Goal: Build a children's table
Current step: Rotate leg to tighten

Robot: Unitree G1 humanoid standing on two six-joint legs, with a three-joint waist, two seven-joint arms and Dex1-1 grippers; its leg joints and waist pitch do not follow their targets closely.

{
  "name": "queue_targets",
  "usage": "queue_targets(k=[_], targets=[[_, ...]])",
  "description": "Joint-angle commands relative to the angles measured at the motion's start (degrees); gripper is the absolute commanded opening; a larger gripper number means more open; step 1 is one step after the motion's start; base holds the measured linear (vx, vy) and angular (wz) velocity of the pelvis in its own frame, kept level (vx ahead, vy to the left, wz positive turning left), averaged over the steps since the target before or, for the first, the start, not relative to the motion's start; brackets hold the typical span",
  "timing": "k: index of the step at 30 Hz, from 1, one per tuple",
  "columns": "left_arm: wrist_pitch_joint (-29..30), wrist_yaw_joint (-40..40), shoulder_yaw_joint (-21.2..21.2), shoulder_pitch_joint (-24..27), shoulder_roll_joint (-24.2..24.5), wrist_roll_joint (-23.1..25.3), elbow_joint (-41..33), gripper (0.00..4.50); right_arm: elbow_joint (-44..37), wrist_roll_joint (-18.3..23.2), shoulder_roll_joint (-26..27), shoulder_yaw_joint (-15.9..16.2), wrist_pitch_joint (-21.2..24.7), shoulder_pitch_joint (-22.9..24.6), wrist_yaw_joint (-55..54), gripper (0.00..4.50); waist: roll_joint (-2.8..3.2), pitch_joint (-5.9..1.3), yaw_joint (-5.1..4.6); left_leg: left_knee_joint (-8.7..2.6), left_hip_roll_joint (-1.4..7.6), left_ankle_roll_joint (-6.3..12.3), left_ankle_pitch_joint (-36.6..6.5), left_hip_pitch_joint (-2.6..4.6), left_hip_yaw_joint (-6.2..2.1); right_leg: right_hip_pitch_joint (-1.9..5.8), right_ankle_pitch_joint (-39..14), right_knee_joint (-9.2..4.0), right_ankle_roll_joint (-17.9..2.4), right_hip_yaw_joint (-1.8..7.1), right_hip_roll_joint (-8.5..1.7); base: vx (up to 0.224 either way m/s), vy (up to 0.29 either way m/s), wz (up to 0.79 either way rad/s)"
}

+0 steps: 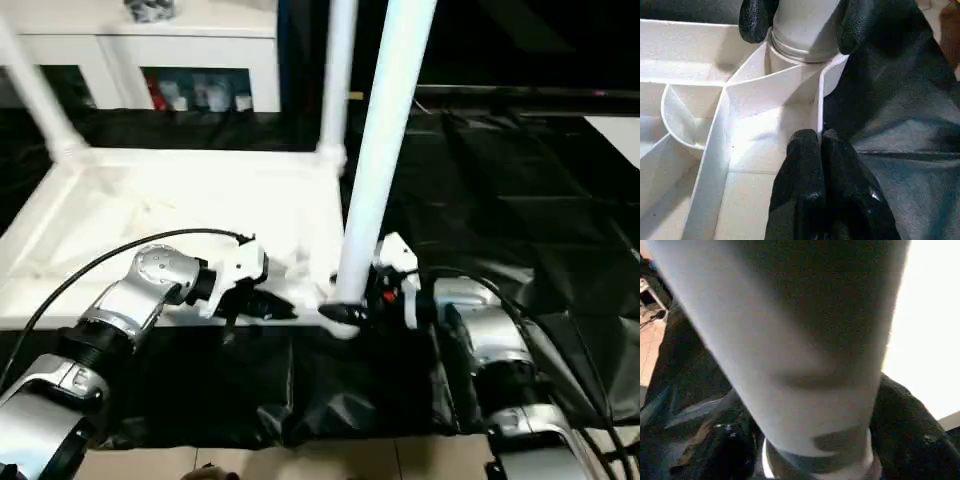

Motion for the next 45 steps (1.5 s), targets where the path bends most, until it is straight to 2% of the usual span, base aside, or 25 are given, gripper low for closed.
queue_targets(k=[1,7,9,11,13,15,17,18,20,21,23,27,28,30,34,35,37,40,42,43,44,45], targets=[[-0.5,1.8,0.4,-1.0,-0.3,-0.7,-1.1,0.0,-0.4,-0.5,1.0,5.2,2.0,2.0,4.6,2.68,-0.12,-3.52,0.02,-3.86,3.04,2.31,-13.3,0.82,-1.23,2.57,-16.7,-3.79,-12.0,2.72,-4.63,0.0,0.0,0.0],[0.0,5.6,1.5,-1.6,-1.5,-0.7,0.2,0.0,-2.1,-0.6,1.2,6.3,2.8,3.2,4.5,2.47,-0.37,-3.69,0.13,-3.62,2.95,3.01,-11.1,0.57,-1.17,2.73,-13.9,-3.37,-12.4,2.72,-4.63,0.0,0.0,0.0],[0.6,7.9,2.1,-1.7,-2.5,-0.7,0.4,0.0,-2.1,-0.7,2.0,5.9,2.6,3.7,2.8,2.45,-0.39,-3.63,0.22,-3.59,2.96,3.19,-11.0,0.61,-1.15,2.65,-14.5,-3.48,-12.3,2.7,-4.66,0.0,0.0,0.0],[1.8,12.2,2.8,-1.9,-4.3,-0.3,0.4,0.0,0.5,-1.7,4.8,4.0,0.9,3.2,-4.1,2.45,-0.48,-3.51,0.17,-3.67,3.0,2.75,-12.0,0.73,-1.15,2.43,-16.3,-3.7,-11.9,2.69,-4.69,0.0,0.0,0.0],[2.3,13.2,3.0,-1.9,-4.9,-0.3,0.2,0.0,2.0,-2.3,6.0,3.1,0.4,2.6,-7.8,2.43,-0.54,-3.29,-0.14,-3.86,2.83,1.8,-13.7,0.87,-1.29,2.35,-20.8,-4.25,-10.8,2.64,-4.82,0.0,0.0,0.0],[3.5,16.7,3.1,-2.1,-6.9,0.1,0.1,0.0,7.5,-4.0,9.7,0.4,-0.6,0.4,-20.0,2.37,-0.42,-3.03,-0.89,-4.12,2.73,0.52,-15.8,0.96,-1.58,1.95,-25.7,-4.69,-9.5,2.64,-4.9,0.0,0.0,0.0],[4.6,19.7,3.2,-2.4,-8.7,0.5,0.3,0.0,10.7,-5.0,12.3,-0.9,-1.4,-0.9,-27.5,2.33,-0.58,-3.03,-1.62,-4.29,2.54,-0.25,-16.7,0.81,-1.95,2.26,-28.6,-4.98,-8.1,2.42,-4.99,0.0,0.0,0.0],[5.0,20.6,3.2,-2.6,-9.3,0.7,0.6,0.0,11.6,-4.8,13.2,-1.4,-1.2,-1.4,-29.4,2.3,-0.56,-3.02,-2.13,-4.33,2.42,-0.25,-17.1,0.68,-2.05,2.34,-29.4,-5.13,-7.5,2.35,-4.91,0.0,0.0,0.0],[5.8,22.9,3.3,-3.2,-11.0,0.9,1.3,0.0,13.7,-4.3,15.7,-2.8,-0.5,-2.6,-34.1,2.21,-0.52,-2.98,-2.43,-4.38,2.38,0.12,-17.8,0.74,-2.12,2.21,-29.9,-5.44,-6.8,2.39,-4.82,0.0,0.0,0.0],[5.8,23.0,3.3,-3.3,-11.0,0.9,1.3,0.0,13.8,-4.3,15.7,-2.8,-0.5,-2.7,-34.3,2.21,-0.4,-3.03,-2.75,-4.26,2.28,0.24,-18.4,1.0,-1.93,1.85,-29.5,-5.57,-7.1,2.51,-4.69,0.0,0.0,0.0],[6.6,26.6,3.4,-3.9,-13.5,1.3,2.1,0.0,16.6,-3.7,19.1,-4.3,0.3,-4.6,-39.9,2.15,-0.45,-3.02,-3.1,-4.18,2.23,0.25,-19.1,1.21,-1.89,1.63,-28.9,-5.61,-7.6,2.5,-4.55,0.0,0.0,0.0],[6.7,27.3,3.0,-3.7,-14.9,1.5,1.6,0.0,18.9,-4.1,21.8,-4.9,-1.1,-6.1,-41.1,2.15,-0.47,-2.96,-3.34,-4.15,2.1,0.86,-20.1,1.08,-1.95,1.69,-30.2,-5.87,-7.2,2.35,-4.57,0.0,0.0,0.0],[6.4,27.2,3.0,-3.6,-14.8,1.6,1.6,0.0,18.9,-3.9,21.9,-5.0,-1.2,-6.2,-40.7,2.61,-0.45,-2.97,-3.33,-4.16,2.12,0.95,-20.2,1.07,-1.98,1.73,-30.3,-5.88,-7.1,2.34,-4.59,0.0,0.0,0.0],[5.9,26.6,2.8,-3.3,-14.3,1.7,1.3,0.0,19.0,-3.4,22.0,-5.0,-1.2,-6.2,-39.2,2.74,-0.43,-2.96,-3.4,-4.28,2.25,1.1,-20.8,1.14,-2.04,1.6,-30.3,-5.91,-6.9,2.39,-4.56,0.0,0.0,0.0],[4.2,24.3,2.6,-2.6,-12.3,1.7,0.8,0.0,16.9,-4.8,20.0,-2.9,-3.0,-5.1,-35.2,3.04,-0.34,-3.06,-3.33,-4.36,2.35,1.13,-20.7,0.97,-2.0,1.71,-27.7,-5.64,-7.7,2.55,-4.55,0.0,0.0,0.0],[3.4,22.7,2.5,-2.2,-11.3,1.5,0.5,0.0,16.2,-5.9,18.7,-1.9,-5.0,-4.5,-33.7,3.21,-0.37,-3.26,-3.41,-4.41,2.41,1.25,-19.2,0.63,-1.96,2.02,-24.3,-5.12,-8.6,2.71,-4.55,0.0,0.0,0.0],[2.7,21.2,2.4,-1.9,-10.3,1.2,0.2,0.0,15.1,-6.2,17.2,-1.2,-6.5,-4.1,-31.1,3.21,-0.4,-3.34,-3.33,-4.3,2.42,1.44,-18.1,0.62,-1.82,2.09,-22.0,-4.86,-9.5,2.77,-4.54,0.0,0.0,0.0],[1.9,18.0,2.2,-1.2,-8.9,0.5,-0.7,0.0,12.5,-5.3,14.9,-0.6,-6.4,-3.0,-25.0,3.21,-0.42,-3.53,-3.15,-4.03,2.49,2.7,-15.3,0.47,-1.55,2.47,-16.3,-4.12,-11.8,2.91,-4.49,0.0,0.0,0.0],[1.2,13.3,1.9,-0.4,-7.1,-0.7,-2.2,0.0,8.7,-3.7,11.2,0.8,-5.4,-1.4,-16.6,3.21,-0.31,-3.74,-2.36,-3.69,2.61,4.29,-12.6,0.42,-1.27,2.86,-12.1,-3.6,-12.9,2.78,-4.27,0.027,-0.005,0.02],[1.2,11.5,1.7,-0.2,-6.4,-1.1,-2.7,0.0,7.3,-3.2,9.5,1.6,-4.8,-0.6,-13.0,3.21,-0.37,-3.92,-2.14,-3.47,2.72,5.23,-10.8,0.24,-1.14,3.04,-8.2,-3.03,-13.8,2.77,-4.12,0.054,-0.01,0.02],[1.3,10.7,1.7,-0.1,-6.1,-1.2,-2.8,0.0,6.7,-3.1,8.7,1.8,-4.4,-0.2,-11.4,3.21,-0.21,-4.05,-1.79,-3.31,2.82,6.04,-9.1,0.29,-1.06,2.91,-5.0,-2.61,-14.9,2.74,-4.15,0.054,-0.01,0.02],[1.3,10.7,1.7,-0.1,-6.1,-1.2,-2.8,0.0,6.7,-3.1,8.7,1.8,-4.3,-0.2,-11.2,3.21,-0.21,-4.05,-1.79,-3.31,2.82,6.04,-9.1,0.29,-1.06,2.91,-5.0,-2.61,-14.9,2.74,-4.15,0.0,0.0,0.0]])
